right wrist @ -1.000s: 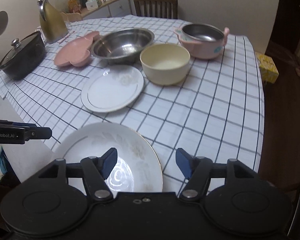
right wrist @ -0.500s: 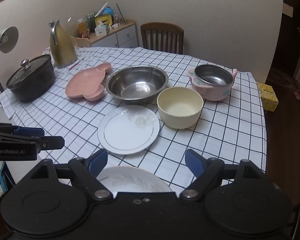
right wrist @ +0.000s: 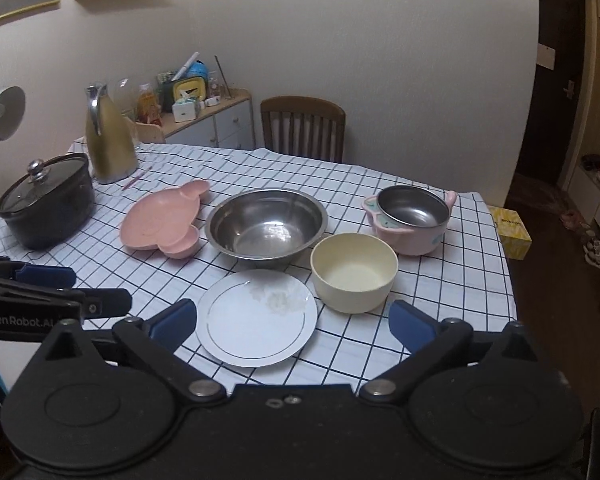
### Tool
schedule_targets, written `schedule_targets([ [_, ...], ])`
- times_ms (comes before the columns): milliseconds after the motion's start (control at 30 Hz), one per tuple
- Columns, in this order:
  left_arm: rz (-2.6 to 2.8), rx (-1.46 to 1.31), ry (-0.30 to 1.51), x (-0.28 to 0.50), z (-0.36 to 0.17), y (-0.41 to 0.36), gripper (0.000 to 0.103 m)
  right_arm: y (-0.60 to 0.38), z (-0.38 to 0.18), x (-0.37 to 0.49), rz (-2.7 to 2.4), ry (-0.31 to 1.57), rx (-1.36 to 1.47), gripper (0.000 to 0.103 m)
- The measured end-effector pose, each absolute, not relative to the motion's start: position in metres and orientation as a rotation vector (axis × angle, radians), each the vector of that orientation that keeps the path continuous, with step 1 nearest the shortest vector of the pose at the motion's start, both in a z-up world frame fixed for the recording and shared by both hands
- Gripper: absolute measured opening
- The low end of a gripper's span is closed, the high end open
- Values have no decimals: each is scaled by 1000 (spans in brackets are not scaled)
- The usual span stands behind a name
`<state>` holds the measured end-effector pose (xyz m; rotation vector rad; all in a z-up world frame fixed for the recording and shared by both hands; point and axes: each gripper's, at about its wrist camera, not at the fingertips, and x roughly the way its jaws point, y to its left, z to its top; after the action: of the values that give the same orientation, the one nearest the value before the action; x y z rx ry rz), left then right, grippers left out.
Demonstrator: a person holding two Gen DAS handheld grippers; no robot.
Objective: Organize plates and bowls
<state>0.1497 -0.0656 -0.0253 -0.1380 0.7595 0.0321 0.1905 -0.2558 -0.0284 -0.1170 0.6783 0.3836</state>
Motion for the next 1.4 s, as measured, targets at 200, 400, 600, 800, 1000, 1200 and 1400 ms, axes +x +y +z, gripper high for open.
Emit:
schedule_targets([
  [200, 31, -137, 785, 168, -38, -58, 78, -252, -41, 206, 355, 718, -90, 103],
  [400, 19, -118, 837, 198, -62, -55, 78, -249, -56, 229, 356, 761, -93, 103],
  [600, 28, -100, 885, 228, -86, -56, 78, -248, -79, 262, 359, 847, -77, 100],
  [800, 21, -96, 915, 256, -103, -57, 78, -245, -105, 288, 351, 921, -87, 95],
  [1000, -1, -117, 950, 279, -120, -51, 78, -245, -126, 309, 348, 987, -64, 89],
  [1200, 13, -176, 1010, 299, -141, -38, 78, -243, -141, 326, 352, 1032, -56, 83],
  [1400, 21, -254, 1054, 308, -154, -23, 74, -245, -152, 339, 374, 1083, -20, 71],
])
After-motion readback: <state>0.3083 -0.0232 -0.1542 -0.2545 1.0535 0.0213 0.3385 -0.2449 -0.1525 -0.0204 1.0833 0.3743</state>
